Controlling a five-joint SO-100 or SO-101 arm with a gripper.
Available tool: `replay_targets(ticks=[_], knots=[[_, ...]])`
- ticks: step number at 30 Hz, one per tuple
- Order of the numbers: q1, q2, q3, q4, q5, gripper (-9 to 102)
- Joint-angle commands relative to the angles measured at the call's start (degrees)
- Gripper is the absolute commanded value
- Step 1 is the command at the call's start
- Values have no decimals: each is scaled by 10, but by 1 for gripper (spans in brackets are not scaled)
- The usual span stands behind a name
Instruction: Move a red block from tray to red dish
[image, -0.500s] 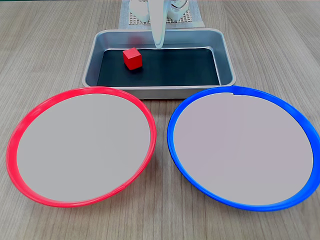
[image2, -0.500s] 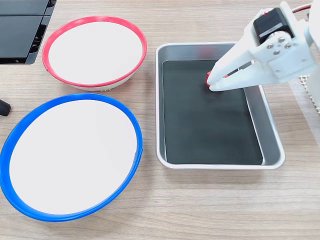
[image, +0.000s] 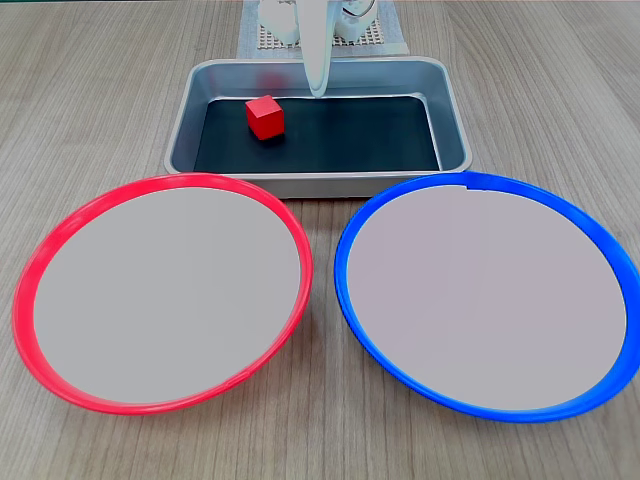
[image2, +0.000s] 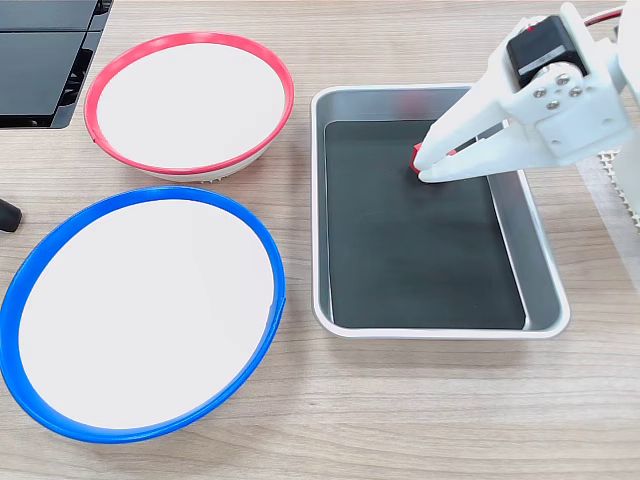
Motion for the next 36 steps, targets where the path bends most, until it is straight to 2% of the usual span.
replay_targets(ticks=[1, 27, 29, 31, 35, 36], knots=[[4, 14, 1, 1, 2, 0], [10, 12, -1, 1, -5, 0], [20, -11, -37, 17, -42, 0], [33, -145, -175, 56, -187, 0], [46, -368, -417, 254, -531, 0], [76, -425, -479, 279, -540, 0]])
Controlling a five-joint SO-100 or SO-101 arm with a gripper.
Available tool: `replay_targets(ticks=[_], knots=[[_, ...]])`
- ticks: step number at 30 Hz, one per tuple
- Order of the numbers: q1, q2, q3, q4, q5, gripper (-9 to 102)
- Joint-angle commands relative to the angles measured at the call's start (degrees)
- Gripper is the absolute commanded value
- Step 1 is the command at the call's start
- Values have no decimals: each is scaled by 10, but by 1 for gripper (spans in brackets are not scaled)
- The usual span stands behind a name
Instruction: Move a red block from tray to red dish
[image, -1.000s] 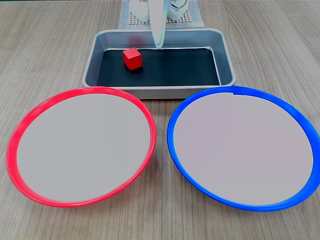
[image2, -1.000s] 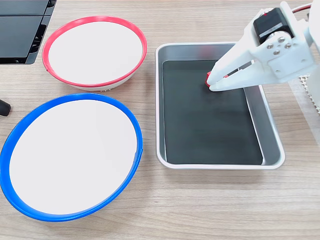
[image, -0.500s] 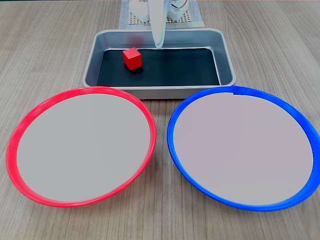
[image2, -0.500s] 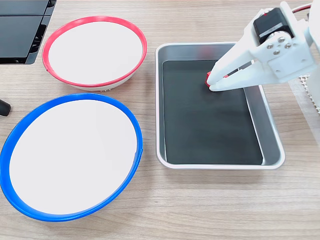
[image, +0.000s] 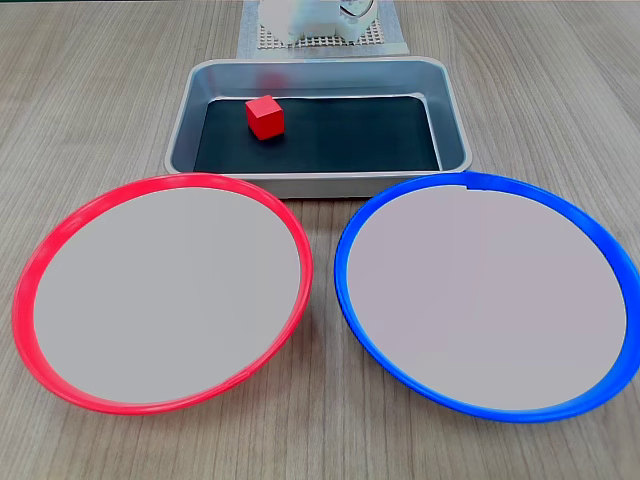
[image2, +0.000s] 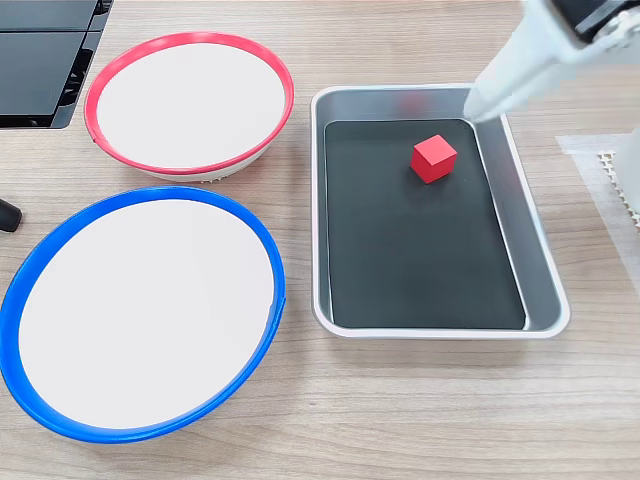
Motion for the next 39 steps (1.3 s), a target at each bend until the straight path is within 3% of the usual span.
replay_targets(ticks=[1, 6, 13, 16, 33, 39], knots=[[53, -143, -182, 81, -106, 0], [102, -288, -259, 82, -88, 6], [151, -410, -212, 27, -104, 27], [153, -438, -181, -1, -121, 31], [94, -575, -154, -96, -160, 19], [87, -592, -163, -109, -166, 8]])
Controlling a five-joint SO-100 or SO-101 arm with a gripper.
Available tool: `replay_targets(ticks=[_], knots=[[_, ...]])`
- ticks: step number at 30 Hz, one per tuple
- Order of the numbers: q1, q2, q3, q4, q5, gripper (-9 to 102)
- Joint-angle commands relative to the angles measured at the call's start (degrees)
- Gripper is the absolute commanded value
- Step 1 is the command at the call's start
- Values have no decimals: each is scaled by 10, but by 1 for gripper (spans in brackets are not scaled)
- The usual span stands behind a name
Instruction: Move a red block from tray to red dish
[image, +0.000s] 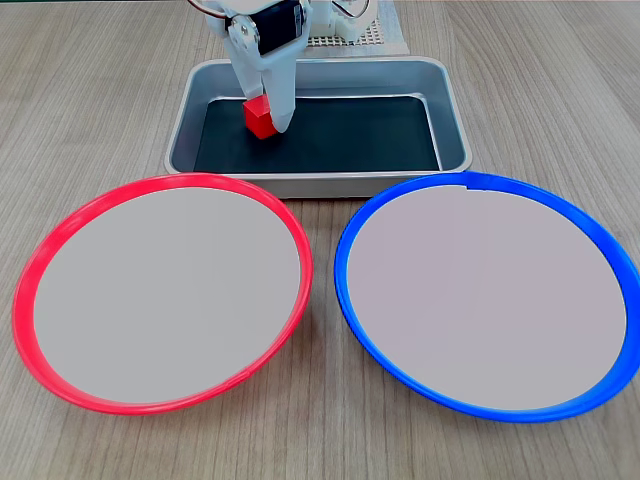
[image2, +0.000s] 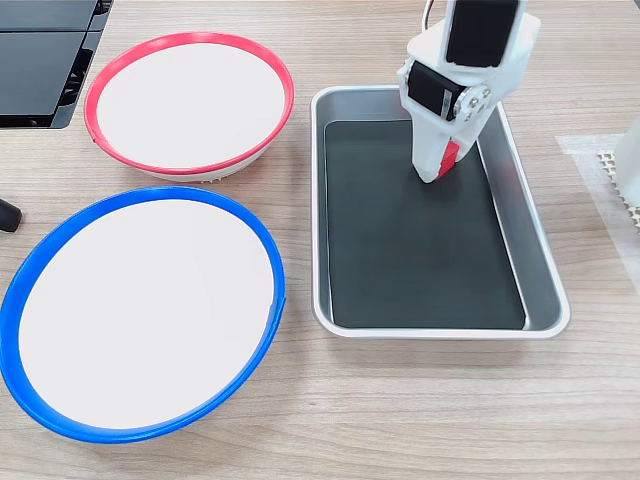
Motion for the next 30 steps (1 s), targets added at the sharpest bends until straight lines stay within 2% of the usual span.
replay_targets(ticks=[1, 3, 8, 14, 18, 22, 25, 30], knots=[[-6, 0, -18, -7, -4, 5], [-6, 7, -23, -11, -2, 1], [-6, 59, -25, -23, 21, 0], [-28, 200, -38, -22, 94, 0], [-40, 249, -122, -22, 160, 0], [-46, 200, -291, -28, 231, 0], [-48, 134, -388, -33, 241, 0], [-50, 15, -400, -114, 205, 0]])
